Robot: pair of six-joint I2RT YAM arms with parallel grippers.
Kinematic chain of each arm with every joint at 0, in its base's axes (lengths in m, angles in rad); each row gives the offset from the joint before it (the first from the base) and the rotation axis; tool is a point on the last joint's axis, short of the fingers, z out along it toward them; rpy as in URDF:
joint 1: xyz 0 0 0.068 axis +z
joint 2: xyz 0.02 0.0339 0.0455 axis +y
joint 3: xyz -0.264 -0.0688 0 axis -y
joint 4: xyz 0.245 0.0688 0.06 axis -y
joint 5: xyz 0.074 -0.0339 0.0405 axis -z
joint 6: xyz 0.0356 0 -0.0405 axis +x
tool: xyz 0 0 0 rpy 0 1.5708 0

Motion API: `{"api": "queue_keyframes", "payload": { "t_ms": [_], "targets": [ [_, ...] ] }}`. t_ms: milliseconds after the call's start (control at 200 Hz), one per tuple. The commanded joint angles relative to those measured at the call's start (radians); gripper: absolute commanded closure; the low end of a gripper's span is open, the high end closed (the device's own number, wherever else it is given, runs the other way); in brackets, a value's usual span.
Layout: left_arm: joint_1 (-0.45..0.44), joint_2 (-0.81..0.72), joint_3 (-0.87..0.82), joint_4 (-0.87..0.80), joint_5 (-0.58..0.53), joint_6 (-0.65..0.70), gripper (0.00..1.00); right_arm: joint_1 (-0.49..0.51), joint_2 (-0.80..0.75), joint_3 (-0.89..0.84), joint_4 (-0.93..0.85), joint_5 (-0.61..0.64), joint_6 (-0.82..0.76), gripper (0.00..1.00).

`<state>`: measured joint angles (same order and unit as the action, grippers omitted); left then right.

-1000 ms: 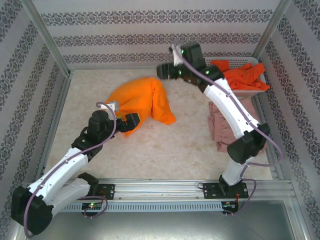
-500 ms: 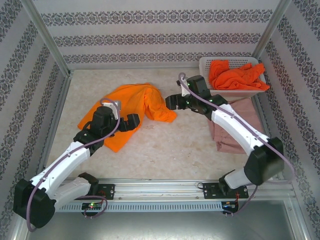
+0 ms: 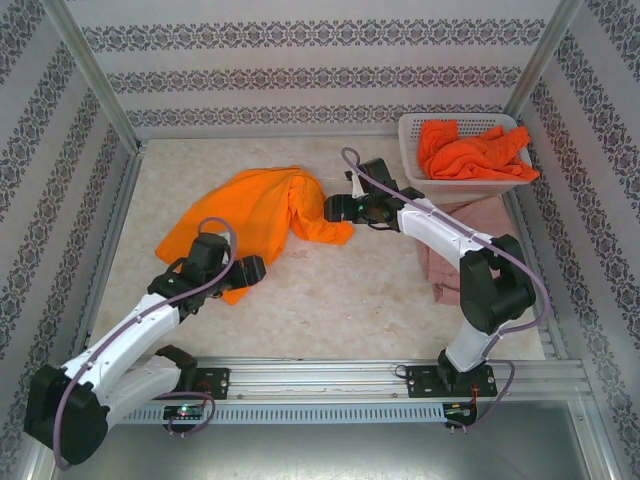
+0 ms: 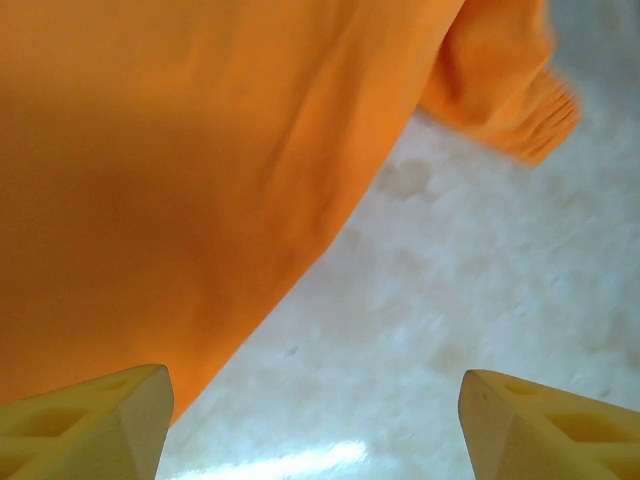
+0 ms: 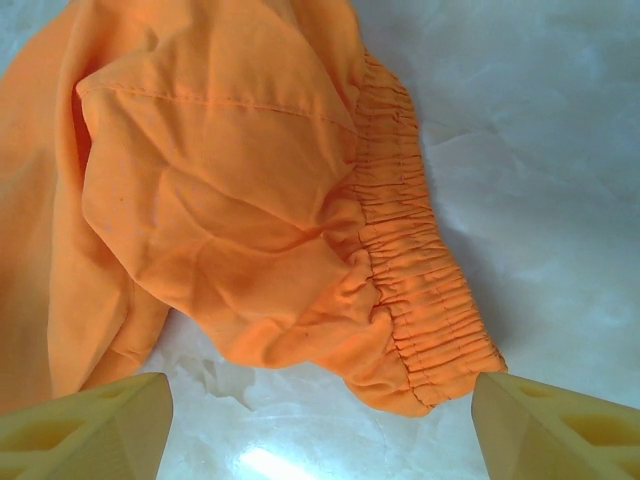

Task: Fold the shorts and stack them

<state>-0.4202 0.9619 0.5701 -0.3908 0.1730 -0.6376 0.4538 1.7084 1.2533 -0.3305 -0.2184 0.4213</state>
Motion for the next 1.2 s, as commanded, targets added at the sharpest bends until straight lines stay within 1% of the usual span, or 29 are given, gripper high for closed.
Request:
{"api": "queue_keyframes", "payload": {
  "t_ms": [0,205,420,609,744,804,859,969,1024,1079,1194],
  "targets": [
    [-0.039,0.054,-0.021,-0.08,-0.046,-0.007,0.25,-0.021,-0.019,-0.018,0.008,0.02,0.006,0.2],
    [-0.081,0.155,-0.014,-0.051,-0.113,0.025,0.27,-0.054,-0.031,-0.066,0.01,0.005,0.036,0.2],
    [-0.097,0.266,0.011,-0.059,-0.189,0.067,0.31,-0.061,-0.038,-0.092,0.026,-0.006,0.056,0.19],
    [-0.102,0.278,0.01,-0.058,-0.291,0.085,0.35,-0.06,-0.026,-0.104,0.046,-0.022,0.071,0.19],
    [-0.101,0.298,0.008,-0.031,-0.327,0.091,0.4,-0.06,-0.001,-0.11,0.063,-0.037,0.089,0.2],
    [-0.102,0.305,0.01,-0.023,-0.349,0.094,0.47,-0.06,0.011,-0.111,0.072,-0.042,0.096,0.2],
    [-0.101,0.308,0.009,-0.01,-0.373,0.098,0.5,-0.059,0.021,-0.113,0.081,-0.05,0.104,0.2],
    [-0.101,0.317,0.005,0.02,-0.402,0.109,0.59,-0.058,0.044,-0.114,0.101,-0.074,0.128,0.2],
    [-0.101,0.323,0.007,0.03,-0.407,0.111,0.68,-0.058,0.056,-0.112,0.107,-0.08,0.135,0.21],
    [-0.101,0.326,0.007,0.035,-0.42,0.111,0.73,-0.056,0.066,-0.113,0.112,-0.084,0.141,0.21],
    [-0.101,0.316,0.007,0.042,-0.444,0.121,0.92,-0.057,0.088,-0.111,0.128,-0.099,0.157,0.21]
  ]
}}
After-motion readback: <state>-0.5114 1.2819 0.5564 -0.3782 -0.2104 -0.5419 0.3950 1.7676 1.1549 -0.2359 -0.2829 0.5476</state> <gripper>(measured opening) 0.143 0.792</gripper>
